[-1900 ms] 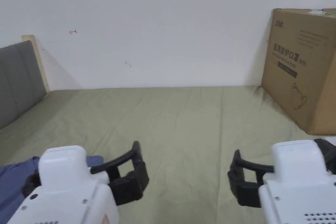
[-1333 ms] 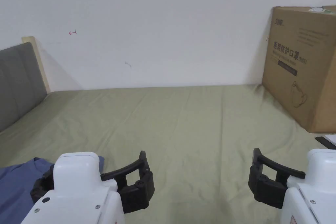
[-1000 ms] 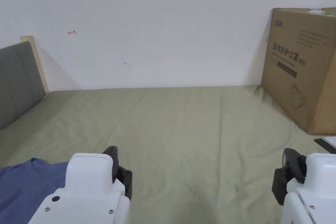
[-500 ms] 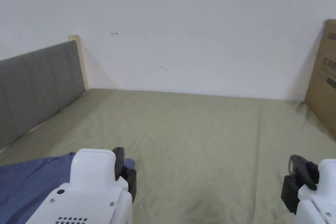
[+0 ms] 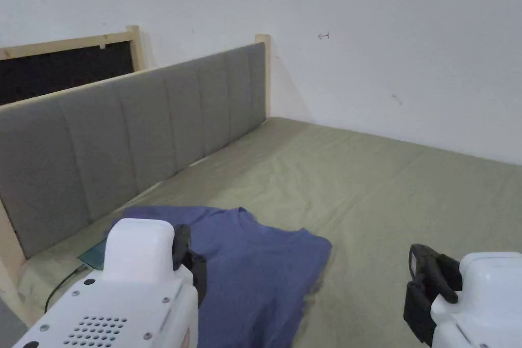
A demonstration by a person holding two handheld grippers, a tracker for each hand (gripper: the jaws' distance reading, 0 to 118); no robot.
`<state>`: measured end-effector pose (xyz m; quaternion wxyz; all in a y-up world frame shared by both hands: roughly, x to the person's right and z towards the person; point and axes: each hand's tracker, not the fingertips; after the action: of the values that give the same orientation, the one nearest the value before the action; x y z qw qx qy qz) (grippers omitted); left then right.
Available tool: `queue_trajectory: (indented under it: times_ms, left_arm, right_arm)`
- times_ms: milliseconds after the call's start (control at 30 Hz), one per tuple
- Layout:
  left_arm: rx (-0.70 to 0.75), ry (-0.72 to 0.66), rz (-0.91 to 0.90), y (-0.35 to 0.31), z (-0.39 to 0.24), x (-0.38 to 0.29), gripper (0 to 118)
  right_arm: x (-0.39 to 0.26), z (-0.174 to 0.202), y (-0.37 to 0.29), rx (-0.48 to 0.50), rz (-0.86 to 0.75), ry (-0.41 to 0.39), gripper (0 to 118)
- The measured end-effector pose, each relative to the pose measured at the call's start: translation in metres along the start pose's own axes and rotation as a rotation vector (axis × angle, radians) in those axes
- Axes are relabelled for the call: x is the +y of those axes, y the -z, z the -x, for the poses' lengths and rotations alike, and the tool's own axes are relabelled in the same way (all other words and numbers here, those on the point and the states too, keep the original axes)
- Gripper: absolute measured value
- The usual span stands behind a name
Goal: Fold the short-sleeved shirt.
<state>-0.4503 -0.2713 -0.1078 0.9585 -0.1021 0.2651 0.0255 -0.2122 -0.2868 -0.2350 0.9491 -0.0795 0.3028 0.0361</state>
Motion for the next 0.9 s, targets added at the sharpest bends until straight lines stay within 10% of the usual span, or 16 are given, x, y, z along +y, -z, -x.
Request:
queue_trajectory:
  times_ms: [533, 667, 900]
  left_arm:
    - [-0.09, -0.127, 0.679, 0.259, 0.006, -0.105, 3]
    - [-0.151, -0.052, 0.772, 0.284, -0.001, -0.131, 113]
    - [-0.236, -0.045, 0.81, 0.282, -0.024, -0.145, 115]
  right_arm:
    - [-0.059, -0.019, 0.024, -0.024, 0.254, 0.058, 0]
    - [-0.071, -0.027, 0.034, -0.035, 0.31, 0.112, 0]
    - [-0.084, -0.028, 0.05, -0.033, 0.373, 0.153, 0]
